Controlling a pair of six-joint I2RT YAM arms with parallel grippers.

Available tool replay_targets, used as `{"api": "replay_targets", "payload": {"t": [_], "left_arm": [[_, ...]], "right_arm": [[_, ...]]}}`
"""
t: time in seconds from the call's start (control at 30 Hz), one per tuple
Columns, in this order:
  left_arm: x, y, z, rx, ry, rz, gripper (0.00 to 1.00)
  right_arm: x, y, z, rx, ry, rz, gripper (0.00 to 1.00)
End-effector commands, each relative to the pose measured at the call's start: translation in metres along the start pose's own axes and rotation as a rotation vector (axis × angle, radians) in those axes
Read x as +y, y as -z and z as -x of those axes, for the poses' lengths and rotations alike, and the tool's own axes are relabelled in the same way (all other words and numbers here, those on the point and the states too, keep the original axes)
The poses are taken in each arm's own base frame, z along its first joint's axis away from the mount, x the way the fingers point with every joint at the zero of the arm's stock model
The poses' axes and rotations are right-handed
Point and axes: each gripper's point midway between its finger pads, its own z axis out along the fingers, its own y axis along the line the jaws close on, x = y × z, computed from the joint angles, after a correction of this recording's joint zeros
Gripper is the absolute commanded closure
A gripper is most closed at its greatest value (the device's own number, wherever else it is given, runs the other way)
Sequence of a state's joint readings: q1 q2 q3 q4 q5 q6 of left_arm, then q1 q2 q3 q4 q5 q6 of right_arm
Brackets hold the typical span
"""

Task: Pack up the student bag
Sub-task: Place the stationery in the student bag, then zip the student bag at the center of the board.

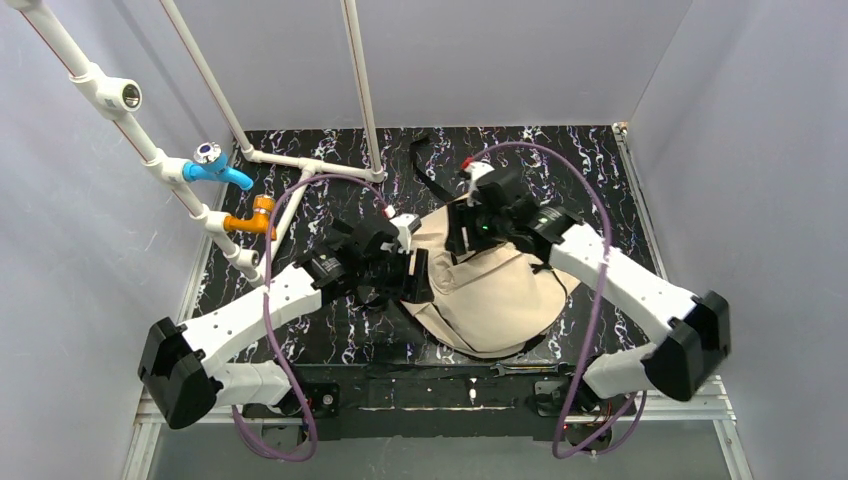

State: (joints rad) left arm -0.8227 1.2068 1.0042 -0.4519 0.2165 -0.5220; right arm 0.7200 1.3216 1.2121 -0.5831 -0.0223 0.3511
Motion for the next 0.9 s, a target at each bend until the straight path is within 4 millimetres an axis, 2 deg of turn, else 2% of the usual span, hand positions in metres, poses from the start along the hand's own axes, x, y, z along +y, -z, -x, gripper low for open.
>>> {"api": "replay_targets", "payload": {"t": [0.0,0.17,0.3,0.53,0.67,0.87], "left_arm": [[0.022,-0.021,-0.008,-0.034,0.104,0.076,0.39],[0.029,-0.043,-0.002,-0.104,0.158,0.071,0.4],[0.035,-0.052,-0.003,-0.12,0.202,0.088,0.42],[0.042,-0.064,-0.009,-0.1,0.22,0.107,0.42],[0.043,-0.07,-0.011,-0.09,0.241,0.11,0.41],[0.047,-0.079,-0.017,-0.051,0.255,0.128,0.4]], "right_arm": [[0.013,-0.04,0.015,-0.027,0.054,-0.097,0.34],[0.011,-0.061,0.006,-0.002,0.122,-0.242,0.38],[0.007,-0.06,0.0,-0.006,0.169,-0.357,0.41],[0.0,-0.062,-0.009,-0.006,0.191,-0.403,0.44],[-0.008,-0.065,-0.013,-0.024,0.185,-0.439,0.5],[-0.015,-0.076,-0.02,-0.03,0.19,-0.453,0.5]]}}
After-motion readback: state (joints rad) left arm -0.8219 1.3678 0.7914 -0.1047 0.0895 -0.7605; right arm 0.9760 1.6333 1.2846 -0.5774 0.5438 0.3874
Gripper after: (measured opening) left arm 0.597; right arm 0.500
